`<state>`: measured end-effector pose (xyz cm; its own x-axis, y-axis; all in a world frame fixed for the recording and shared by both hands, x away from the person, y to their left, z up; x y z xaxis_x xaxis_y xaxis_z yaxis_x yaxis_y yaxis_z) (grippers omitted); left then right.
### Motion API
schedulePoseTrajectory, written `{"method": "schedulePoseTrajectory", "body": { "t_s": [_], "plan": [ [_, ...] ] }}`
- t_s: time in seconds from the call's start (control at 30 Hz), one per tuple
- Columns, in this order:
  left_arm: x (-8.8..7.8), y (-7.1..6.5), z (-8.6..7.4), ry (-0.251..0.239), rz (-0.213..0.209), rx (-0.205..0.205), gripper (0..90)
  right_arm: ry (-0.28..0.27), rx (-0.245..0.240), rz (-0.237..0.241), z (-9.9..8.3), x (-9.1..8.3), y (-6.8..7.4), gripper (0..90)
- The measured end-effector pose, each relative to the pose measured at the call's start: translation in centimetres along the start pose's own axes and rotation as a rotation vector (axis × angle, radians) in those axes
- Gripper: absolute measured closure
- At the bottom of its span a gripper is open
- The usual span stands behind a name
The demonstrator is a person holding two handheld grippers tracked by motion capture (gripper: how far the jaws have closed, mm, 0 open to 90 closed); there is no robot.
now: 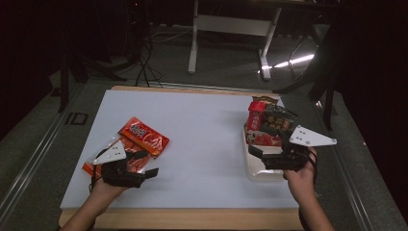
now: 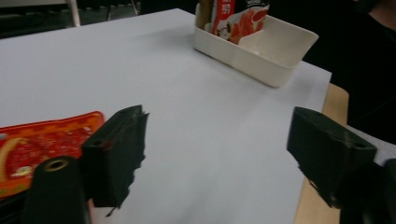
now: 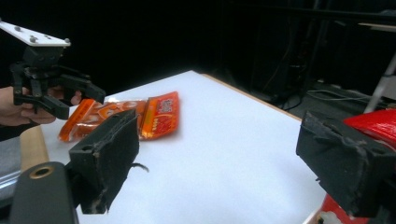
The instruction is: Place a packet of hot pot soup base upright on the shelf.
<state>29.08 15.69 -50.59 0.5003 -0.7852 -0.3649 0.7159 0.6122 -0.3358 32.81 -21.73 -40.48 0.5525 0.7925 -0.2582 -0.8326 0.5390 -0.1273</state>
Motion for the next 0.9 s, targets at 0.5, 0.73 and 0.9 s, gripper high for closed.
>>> {"method": "schedulePoseTrajectory", "body": {
  "t_s": [0.5,0.73,0.9],
  "plan": [
    [-5.5,5.4,0.1,-0.024,0.21,-0.058,58.5,-0.011,0.066,0.03,-1.5,-1.1,3.0,13.2],
    [-7.2,8.4,-0.7,0.028,0.362,-0.044,81.0,-0.043,0.074,0.071,-1.5,-1.3,4.0,13.6],
    [-7.7,10.8,-2.1,0.084,0.424,-0.081,89.5,-0.042,0.073,0.074,-1.6,-1.2,4.2,13.6]
  ]
}}
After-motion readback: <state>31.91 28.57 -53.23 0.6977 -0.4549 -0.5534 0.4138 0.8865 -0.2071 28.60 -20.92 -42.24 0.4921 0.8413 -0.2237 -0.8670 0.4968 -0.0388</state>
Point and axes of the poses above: each handheld gripper's, and its own axes: x roughly forward along the jaws, z roughly out of its top, y roughly to its left, the point moved 7 cm from there along x, roughly forward along the jaws, and after that the axes turned 9 degrees about -x, right-handed, at the moved point
